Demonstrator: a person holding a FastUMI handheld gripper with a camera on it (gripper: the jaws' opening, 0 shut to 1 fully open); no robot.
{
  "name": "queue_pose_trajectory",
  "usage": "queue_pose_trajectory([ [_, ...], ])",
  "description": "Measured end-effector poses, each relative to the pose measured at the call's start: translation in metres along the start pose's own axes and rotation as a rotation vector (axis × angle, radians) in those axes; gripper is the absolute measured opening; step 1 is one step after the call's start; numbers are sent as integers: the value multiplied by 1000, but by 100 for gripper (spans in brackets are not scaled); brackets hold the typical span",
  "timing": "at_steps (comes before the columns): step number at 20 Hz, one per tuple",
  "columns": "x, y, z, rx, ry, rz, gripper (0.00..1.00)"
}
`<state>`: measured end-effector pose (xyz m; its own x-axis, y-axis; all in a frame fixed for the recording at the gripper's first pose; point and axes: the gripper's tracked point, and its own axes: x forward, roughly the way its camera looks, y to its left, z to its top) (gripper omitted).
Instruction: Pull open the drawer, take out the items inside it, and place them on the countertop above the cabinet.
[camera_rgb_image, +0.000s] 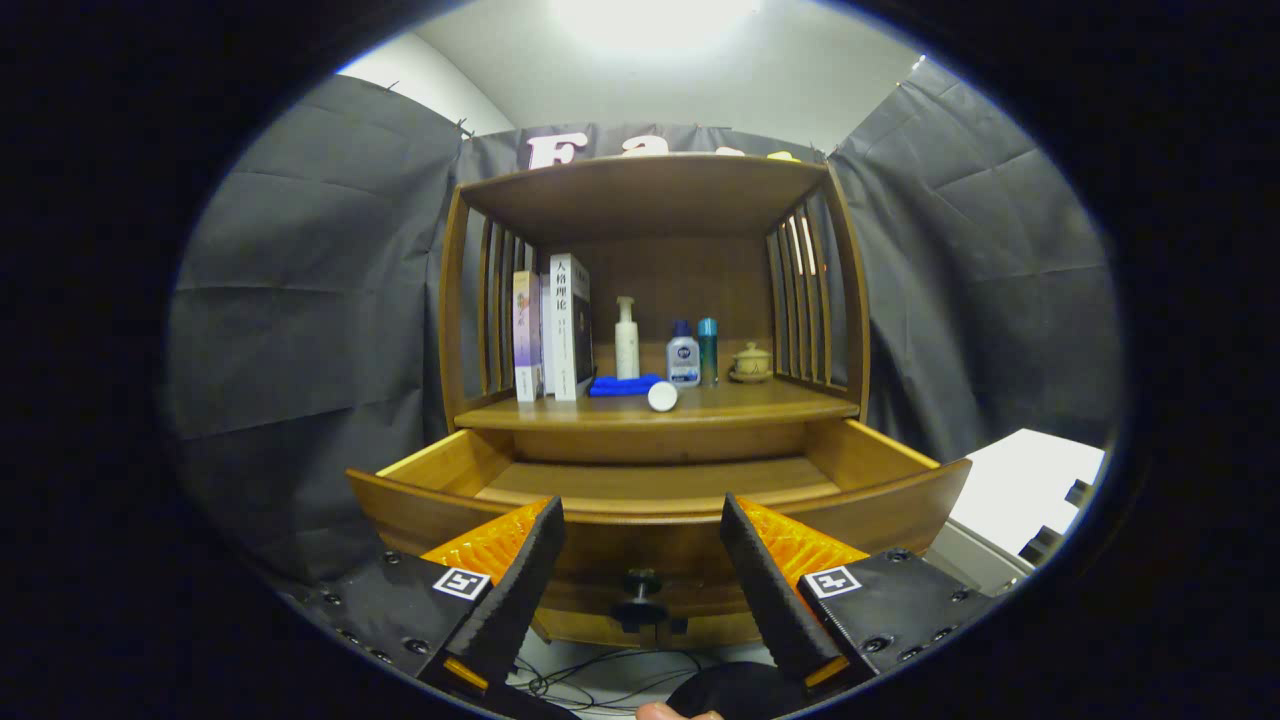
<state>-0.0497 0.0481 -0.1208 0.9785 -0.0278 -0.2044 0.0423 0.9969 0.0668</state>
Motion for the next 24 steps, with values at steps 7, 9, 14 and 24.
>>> queue_pose_trajectory([
  [7, 20, -9, -35, -42, 54, -32, 98],
  [9, 26, -11, -37, -60, 47, -43, 98],
  [14, 36, -17, -51, -77, 76, -89, 98],
  [24, 66, -9, -45, -92, 49, -67, 98],
])
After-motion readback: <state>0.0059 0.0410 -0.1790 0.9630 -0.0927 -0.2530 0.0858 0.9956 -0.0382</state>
